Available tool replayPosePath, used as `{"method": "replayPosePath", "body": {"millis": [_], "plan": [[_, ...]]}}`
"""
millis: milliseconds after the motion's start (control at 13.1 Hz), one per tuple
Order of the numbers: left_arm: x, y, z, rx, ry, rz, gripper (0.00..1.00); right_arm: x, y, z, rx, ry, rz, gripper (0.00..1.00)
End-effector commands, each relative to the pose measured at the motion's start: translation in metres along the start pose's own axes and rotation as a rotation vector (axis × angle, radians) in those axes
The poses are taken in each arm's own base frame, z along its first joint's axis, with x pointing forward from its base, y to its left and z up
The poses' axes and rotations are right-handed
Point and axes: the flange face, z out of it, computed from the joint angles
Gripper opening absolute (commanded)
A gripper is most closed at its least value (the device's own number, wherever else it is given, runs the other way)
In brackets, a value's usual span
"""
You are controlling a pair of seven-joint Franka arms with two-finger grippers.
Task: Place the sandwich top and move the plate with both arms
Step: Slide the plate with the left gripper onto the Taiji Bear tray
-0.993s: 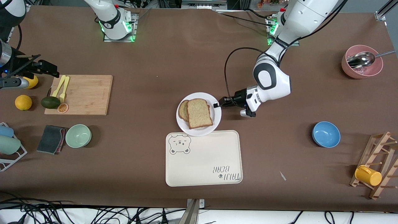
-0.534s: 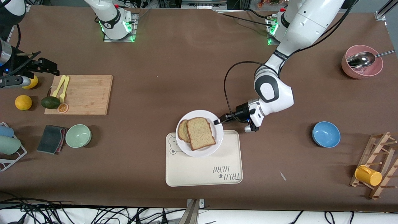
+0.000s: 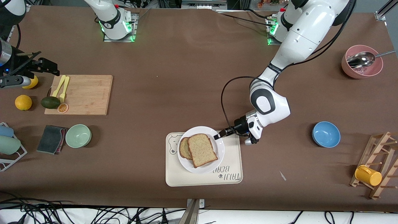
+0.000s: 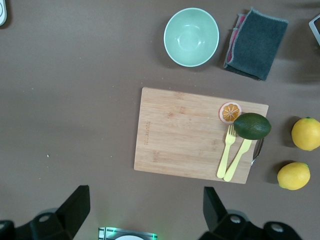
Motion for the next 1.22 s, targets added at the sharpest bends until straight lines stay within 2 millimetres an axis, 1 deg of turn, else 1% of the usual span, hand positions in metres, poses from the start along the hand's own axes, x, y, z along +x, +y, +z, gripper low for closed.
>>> {"method": "replayPosePath", "body": {"millis": [0,76,229,382,534,611,687,764,993,1145], "plan": [[0.023,0.001,0.018,-0.004,0.060,-0.006,0.00,-0.004,-0.003,-0.007,-0.004,0.017,-0.017,1.00],[0.026,0.002,0.022,-0.001,0.069,-0.011,0.00,-0.003,-0.003,-0.007,-0.005,0.023,-0.015,1.00],[0.023,-0.002,0.027,0.014,0.065,-0.010,0.00,-0.002,-0.002,-0.006,-0.006,0.024,-0.016,1.00],[0.022,-0.016,0.032,0.032,0.061,-0.009,0.00,-0.001,-0.002,-0.007,-0.007,0.029,-0.016,1.00],[0.024,-0.020,0.030,0.040,0.062,-0.004,0.36,0.000,-0.001,-0.007,-0.009,0.038,-0.014,1.00],[0.025,-0.019,0.028,0.038,0.063,-0.008,0.63,0.001,-0.001,-0.008,-0.009,0.041,-0.014,1.00],[0.026,-0.013,0.024,0.034,0.067,-0.006,0.86,0.001,-0.001,-0.008,-0.009,0.042,-0.014,1.00],[0.026,-0.003,0.019,0.027,0.071,0.000,0.99,0.000,0.000,-0.010,-0.011,0.045,-0.014,1.00],[0.023,0.006,0.004,0.045,0.063,0.026,0.99,0.001,0.001,-0.014,-0.017,0.049,-0.025,1.00],[0.014,0.011,-0.014,0.073,0.050,0.049,0.99,0.001,0.000,-0.014,-0.016,0.050,-0.025,1.00]]}}
